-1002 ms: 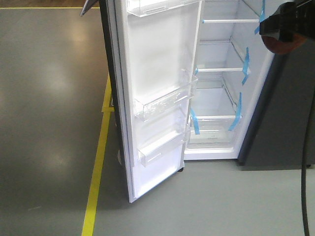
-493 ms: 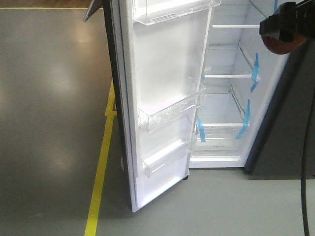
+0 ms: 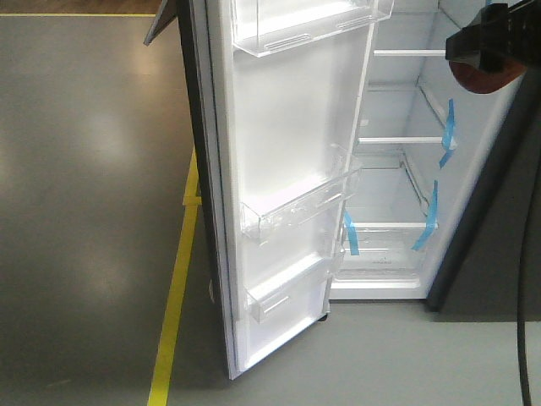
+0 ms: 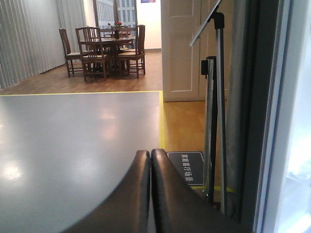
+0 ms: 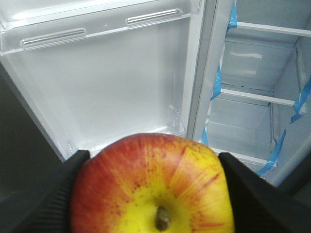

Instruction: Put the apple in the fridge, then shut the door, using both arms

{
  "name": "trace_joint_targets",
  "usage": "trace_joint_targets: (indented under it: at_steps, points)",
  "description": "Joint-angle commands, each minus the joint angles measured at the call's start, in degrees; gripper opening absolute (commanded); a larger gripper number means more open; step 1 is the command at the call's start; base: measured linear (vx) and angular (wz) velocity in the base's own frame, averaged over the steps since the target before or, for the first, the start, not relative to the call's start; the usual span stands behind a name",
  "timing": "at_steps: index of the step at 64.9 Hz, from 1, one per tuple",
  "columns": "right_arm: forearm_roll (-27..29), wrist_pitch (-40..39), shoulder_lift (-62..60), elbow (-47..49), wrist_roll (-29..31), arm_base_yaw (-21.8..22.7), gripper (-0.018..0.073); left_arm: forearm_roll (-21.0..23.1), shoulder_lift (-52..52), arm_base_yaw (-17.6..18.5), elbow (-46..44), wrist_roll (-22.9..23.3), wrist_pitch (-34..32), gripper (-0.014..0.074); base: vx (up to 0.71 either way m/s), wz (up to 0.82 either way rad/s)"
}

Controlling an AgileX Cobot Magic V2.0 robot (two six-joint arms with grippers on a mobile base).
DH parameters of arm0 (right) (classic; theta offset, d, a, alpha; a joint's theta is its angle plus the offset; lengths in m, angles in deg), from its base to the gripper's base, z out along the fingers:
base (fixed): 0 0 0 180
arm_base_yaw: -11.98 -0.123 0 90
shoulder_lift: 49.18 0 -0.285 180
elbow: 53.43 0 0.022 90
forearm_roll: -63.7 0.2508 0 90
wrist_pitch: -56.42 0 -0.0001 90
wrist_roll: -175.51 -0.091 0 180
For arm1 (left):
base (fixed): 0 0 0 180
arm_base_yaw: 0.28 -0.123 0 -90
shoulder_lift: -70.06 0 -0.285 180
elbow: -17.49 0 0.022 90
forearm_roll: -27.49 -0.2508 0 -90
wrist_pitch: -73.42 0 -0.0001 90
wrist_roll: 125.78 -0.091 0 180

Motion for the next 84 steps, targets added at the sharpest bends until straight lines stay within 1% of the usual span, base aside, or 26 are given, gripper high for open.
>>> trace_joint_targets:
  at_steps: [1,84]
  points:
    - [1.17,-4.13,-1.98,1.84,0.17,0.40,0.0084,0.03,0.90,0.15,1.58,0.51,-4.06,-0.0006,0.08,0.02]
    - [1.17,-4.13,-1.98,1.84,0.17,0.40,0.0084,0.03,0.90,0.15,1.58,0.51,-4.06,-0.0006,0.07,0.01]
